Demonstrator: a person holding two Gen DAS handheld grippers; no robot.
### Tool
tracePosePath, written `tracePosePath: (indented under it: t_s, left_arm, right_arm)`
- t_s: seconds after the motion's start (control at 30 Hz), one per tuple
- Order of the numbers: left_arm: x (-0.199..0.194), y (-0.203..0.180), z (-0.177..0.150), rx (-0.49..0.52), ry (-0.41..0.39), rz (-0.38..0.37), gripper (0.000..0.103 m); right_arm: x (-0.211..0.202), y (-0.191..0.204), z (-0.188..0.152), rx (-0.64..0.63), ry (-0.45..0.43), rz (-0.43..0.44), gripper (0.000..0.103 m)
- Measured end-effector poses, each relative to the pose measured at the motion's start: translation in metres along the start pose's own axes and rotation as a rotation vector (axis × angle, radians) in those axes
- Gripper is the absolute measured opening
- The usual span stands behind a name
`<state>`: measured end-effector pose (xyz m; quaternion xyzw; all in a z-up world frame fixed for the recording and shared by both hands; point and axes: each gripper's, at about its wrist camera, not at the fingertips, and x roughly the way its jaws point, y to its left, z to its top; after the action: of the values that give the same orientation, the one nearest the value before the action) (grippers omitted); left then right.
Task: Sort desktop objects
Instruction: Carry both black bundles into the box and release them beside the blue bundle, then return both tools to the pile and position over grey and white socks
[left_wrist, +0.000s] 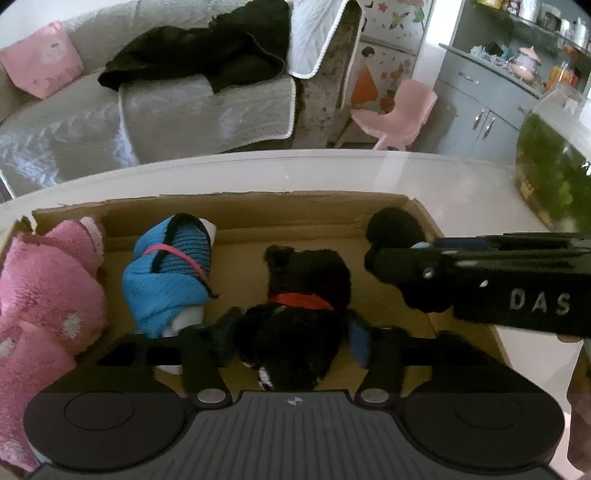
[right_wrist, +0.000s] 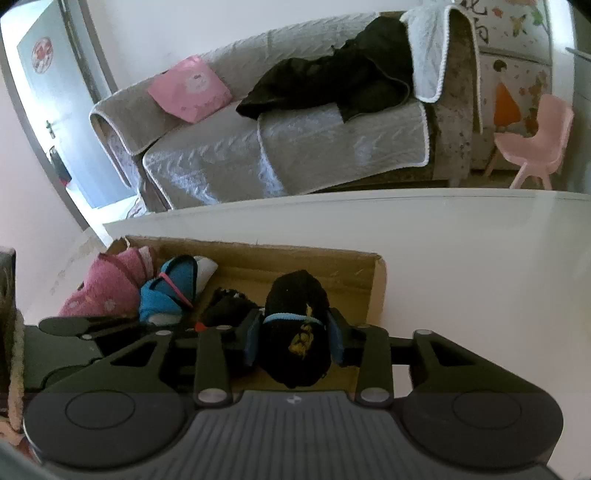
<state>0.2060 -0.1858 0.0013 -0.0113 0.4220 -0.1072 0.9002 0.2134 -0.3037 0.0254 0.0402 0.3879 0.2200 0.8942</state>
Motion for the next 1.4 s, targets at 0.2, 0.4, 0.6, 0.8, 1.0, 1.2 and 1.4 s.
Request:
tracePosePath:
  t_s: [0.2,0.4,0.6,0.8,1.0,1.2,1.4]
  left_arm:
    - [-0.007,0.0,-0.002,-0.007,-0.021,-0.003,0.088]
    - [-0.038,0.012,-0.01,-0.008,-0.049,-0.013,0.101]
    - [-0.079,0.033,-0.039,-0.02,-0.047,-0.02,0.103]
    - [-0.135,0.053,-0.077,-0.065,-0.104,-0.062,0.103]
    - [-0.176,0.08,-0.135,-0.113,-0.061,-0.036,0.103]
    - [-0.22,0.084,-0.185,-0.121,-0.076,-0.032,0.103]
    - [-0.241,0.063,-0.214,-0.018,-0.073,-0.054,0.103]
  right_arm:
    - [-0.01,0.007,-0.001,-0.033,-0.035,-0.027,0.054]
    - [-0.036,0.01,-0.011,0.009,-0.06,-0.002,0.058]
    - [-0.062,0.026,-0.033,-0.003,-0.077,0.034,0.068]
    - [-0.101,0.026,-0.057,0.024,-0.137,0.048,0.072]
    - [-0.123,0.017,-0.1,0.1,-0.123,0.028,0.079]
    - [-0.136,0.018,-0.135,0.15,-0.11,0.029,0.079]
    - [-0.17,0.036,-0.168,0.11,-0.132,0.079,0.082]
